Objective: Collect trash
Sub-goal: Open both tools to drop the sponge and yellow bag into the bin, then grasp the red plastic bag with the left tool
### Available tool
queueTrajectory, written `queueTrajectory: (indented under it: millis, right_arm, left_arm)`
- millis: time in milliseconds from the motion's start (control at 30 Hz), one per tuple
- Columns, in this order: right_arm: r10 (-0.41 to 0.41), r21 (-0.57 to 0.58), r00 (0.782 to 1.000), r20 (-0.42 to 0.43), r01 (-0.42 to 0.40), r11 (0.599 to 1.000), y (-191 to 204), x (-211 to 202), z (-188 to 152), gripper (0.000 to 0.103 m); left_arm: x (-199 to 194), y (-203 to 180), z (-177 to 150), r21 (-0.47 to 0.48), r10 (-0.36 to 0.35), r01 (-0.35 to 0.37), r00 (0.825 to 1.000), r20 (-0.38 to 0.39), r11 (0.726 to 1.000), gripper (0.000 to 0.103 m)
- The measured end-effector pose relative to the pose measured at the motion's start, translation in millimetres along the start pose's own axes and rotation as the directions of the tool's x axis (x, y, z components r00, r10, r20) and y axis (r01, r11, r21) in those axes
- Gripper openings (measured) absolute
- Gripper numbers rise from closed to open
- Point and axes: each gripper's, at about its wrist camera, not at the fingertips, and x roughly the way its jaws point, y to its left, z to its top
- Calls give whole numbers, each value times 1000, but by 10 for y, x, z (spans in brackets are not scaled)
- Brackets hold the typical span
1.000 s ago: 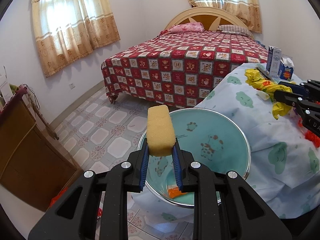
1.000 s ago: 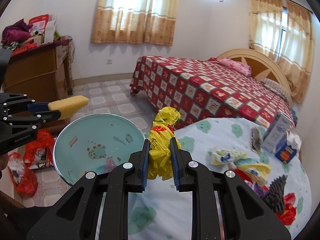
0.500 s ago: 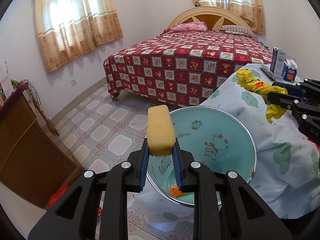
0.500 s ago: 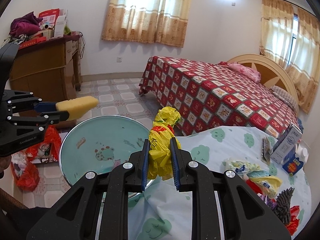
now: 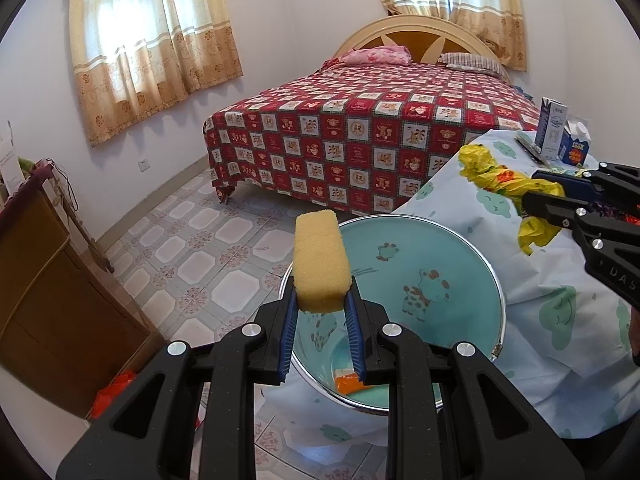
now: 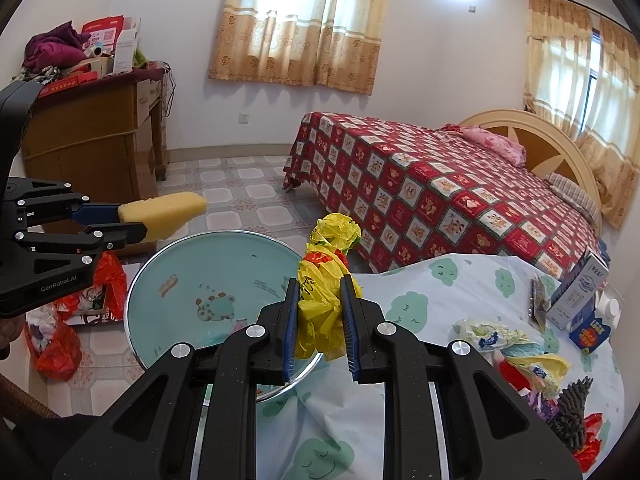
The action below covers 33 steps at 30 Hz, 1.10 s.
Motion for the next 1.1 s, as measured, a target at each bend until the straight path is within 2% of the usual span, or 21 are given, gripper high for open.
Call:
queueTrajectory:
  millis: [167, 200, 233, 333, 533, 667, 833, 933, 1100]
  right_arm:
    - [27, -10, 1000, -3, -27, 1000, 94, 52, 3, 24]
    - [32, -5, 999, -7, -32, 999, 103, 67, 0, 29]
    - [31, 0, 999, -7, -31, 1000, 106, 73, -7, 35]
    - [23, 6, 1000, -10, -23, 1000, 95, 69, -36, 37]
    - [-53, 71, 999, -9, 53, 996, -107, -162, -154, 42]
    - [-145, 161, 989, -9, 145, 976, -419, -655, -427, 47]
    - [-287, 286, 957, -39, 286, 915, -865, -1285, -919, 53]
    - [-371, 367, 924, -93, 378, 850, -1172, -1583, -1282, 56]
    - [-434, 435, 886, -162, 459, 774, -1450, -1836, -1772, 57]
  left_arm:
    - [1, -57, -24, 13, -27, 27, 1000, -3, 1000, 26]
    - [2, -77, -28, 15, -25, 25, 1000, -3, 1000, 31]
    - [0, -84, -31, 13, -17, 17, 1000, 2, 1000, 45]
    - [-2, -106, -39, 19, -20, 20, 1000, 3, 1000, 46]
    - [4, -162, -86, 7, -17, 17, 1000, -8, 1000, 58]
    - [-3, -352, -135, 32, -46, 47, 999, -22, 998, 61]
    - [-40, -685, -178, 79, -90, 93, 995, -38, 993, 64]
    - [-91, -962, -196, 114, -115, 119, 993, -41, 986, 69]
    - [-183, -1463, -176, 154, -177, 182, 983, -47, 971, 69]
